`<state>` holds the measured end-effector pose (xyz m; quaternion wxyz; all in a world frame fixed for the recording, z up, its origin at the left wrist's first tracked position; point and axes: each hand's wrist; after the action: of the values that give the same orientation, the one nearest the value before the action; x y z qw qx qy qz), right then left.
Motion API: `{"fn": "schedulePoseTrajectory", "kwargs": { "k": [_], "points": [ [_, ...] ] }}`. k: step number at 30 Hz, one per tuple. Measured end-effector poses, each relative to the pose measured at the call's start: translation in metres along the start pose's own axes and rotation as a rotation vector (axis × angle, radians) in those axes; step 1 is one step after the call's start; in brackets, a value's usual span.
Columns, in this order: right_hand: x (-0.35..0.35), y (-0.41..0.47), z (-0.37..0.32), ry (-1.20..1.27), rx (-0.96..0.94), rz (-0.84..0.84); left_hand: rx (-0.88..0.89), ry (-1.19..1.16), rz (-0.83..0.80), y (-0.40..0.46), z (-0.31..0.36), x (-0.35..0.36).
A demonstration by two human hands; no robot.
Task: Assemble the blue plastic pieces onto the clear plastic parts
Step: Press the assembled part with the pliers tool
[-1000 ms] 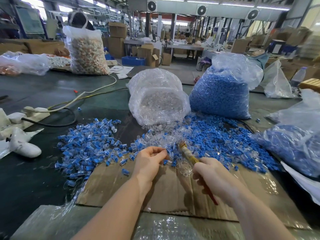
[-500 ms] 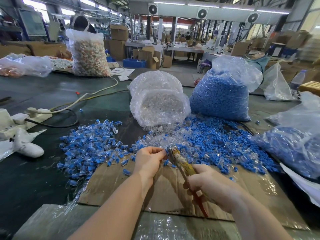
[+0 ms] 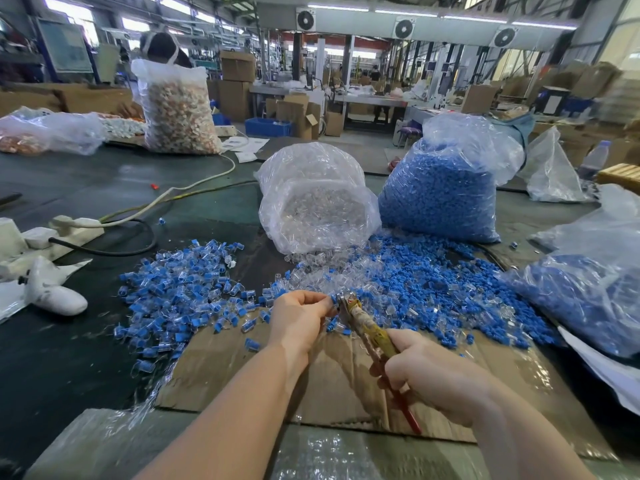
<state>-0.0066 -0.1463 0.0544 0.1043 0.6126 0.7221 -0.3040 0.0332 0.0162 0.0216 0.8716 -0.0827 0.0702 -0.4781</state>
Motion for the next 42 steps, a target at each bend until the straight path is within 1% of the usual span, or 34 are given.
{"fn": "schedulePoseTrajectory", "kwargs": {
  "k": [8, 12, 20, 24, 26, 31, 34, 37, 42],
  "points": [
    [-0.002, -0.002, -0.001, 0.079, -0.006, -0.026, -0.003, 0.034, -0.013, -0.002, 0.001, 0.002],
    [-0.002, -0.005, -0.002, 0.103, -0.005, -0.047, -0.028, 0.011, -0.013, -0.003, 0.000, 0.003],
    [0.005, -0.006, -0.004, -0.033, -0.054, 0.028, -0.059, -0.011, -0.002, -0.004, -0.004, 0.005],
    [0.009, -0.002, -0.003, -0.091, -0.111, 0.096, -0.039, -0.013, -0.006, -0.005, -0.004, 0.006],
    [0.009, -0.002, -0.002, -0.121, -0.132, 0.100, -0.039, -0.017, -0.003, -0.006, -0.004, 0.007],
    [0.009, -0.008, -0.002, 0.040, -0.039, 0.095, -0.042, -0.022, -0.003, -0.008, -0.007, 0.006],
    [0.012, -0.004, 0.003, 0.095, -0.059, 0.185, 0.004, 0.003, 0.009, -0.007, -0.013, 0.006],
    [0.012, 0.004, 0.010, 0.113, -0.111, 0.330, 0.110, 0.077, 0.017, -0.007, -0.019, 0.004],
    [0.001, 0.019, 0.025, -0.065, -0.146, 0.582, 0.300, 0.261, 0.029, -0.009, -0.030, 0.002]
  ]
}}
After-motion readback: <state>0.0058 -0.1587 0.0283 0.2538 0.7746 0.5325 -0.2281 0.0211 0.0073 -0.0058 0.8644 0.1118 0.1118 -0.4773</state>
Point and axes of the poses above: each hand's wrist, its own y-axis towards the middle knuckle, its own x-axis out of the palm, z = x × y, and after that the axes turned 15 degrees about z, right-handed
